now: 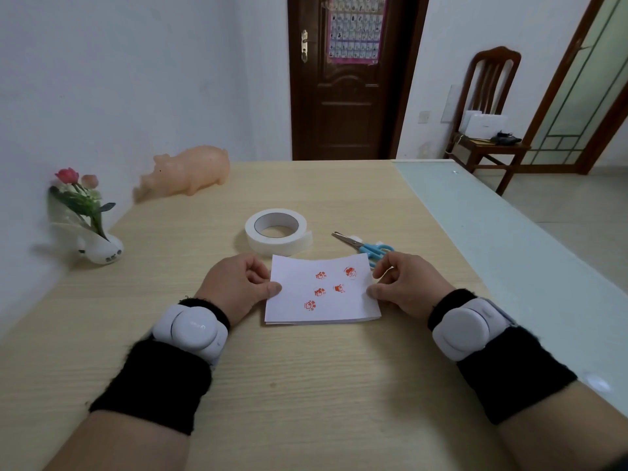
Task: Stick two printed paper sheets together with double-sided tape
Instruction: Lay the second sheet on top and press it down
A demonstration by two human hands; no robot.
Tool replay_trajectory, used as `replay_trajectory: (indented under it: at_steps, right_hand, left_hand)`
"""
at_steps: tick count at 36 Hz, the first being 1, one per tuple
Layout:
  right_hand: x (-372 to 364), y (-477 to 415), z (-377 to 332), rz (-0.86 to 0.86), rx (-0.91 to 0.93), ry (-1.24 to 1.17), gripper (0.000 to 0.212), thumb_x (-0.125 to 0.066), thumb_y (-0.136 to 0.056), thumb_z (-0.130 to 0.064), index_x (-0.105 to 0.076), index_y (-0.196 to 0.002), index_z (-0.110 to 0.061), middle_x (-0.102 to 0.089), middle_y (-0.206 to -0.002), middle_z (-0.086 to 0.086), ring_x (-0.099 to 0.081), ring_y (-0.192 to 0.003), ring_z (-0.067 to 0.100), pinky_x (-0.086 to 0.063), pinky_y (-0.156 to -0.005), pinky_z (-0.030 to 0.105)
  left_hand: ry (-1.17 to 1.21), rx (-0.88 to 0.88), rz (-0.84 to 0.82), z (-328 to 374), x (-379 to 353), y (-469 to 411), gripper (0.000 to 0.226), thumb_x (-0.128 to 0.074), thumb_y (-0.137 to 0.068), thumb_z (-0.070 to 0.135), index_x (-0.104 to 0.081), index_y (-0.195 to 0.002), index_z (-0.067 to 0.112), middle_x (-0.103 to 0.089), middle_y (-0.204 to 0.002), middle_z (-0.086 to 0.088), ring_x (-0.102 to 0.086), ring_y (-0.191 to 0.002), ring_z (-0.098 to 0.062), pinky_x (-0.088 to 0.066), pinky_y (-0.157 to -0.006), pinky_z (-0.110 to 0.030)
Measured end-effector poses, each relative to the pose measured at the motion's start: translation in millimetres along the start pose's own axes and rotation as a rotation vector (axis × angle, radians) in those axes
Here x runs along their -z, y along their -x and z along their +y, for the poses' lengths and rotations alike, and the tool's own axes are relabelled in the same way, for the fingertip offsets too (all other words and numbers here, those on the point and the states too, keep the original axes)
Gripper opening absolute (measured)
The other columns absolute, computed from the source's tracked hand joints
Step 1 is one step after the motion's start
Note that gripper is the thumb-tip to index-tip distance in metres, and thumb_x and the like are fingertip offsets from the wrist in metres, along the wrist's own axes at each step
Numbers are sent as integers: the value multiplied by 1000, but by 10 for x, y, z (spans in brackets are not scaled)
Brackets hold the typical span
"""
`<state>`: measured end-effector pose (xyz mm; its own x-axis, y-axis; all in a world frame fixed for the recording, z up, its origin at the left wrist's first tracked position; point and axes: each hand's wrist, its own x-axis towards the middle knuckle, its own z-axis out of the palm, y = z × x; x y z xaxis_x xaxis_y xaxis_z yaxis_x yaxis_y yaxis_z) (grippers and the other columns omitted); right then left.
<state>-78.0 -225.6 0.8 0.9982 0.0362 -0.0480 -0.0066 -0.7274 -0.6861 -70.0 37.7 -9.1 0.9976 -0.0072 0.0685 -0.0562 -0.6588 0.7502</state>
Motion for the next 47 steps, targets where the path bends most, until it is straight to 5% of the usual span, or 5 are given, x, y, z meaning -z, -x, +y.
replay_trajectory:
  at_steps: [47]
  right_hand:
    - [-9, 11, -37, 7, 32, 125, 18, -73, -76, -23, -58, -85, -20, -56, -75, -9, -49, -64, 3, -35, -56, 16]
  left_hand:
    - [-78, -14, -26, -11, -14, -20, 22, -79, -70, 20, -56, -70, 21, -60, -60, 10, -54, -59, -5, -36, -59, -20]
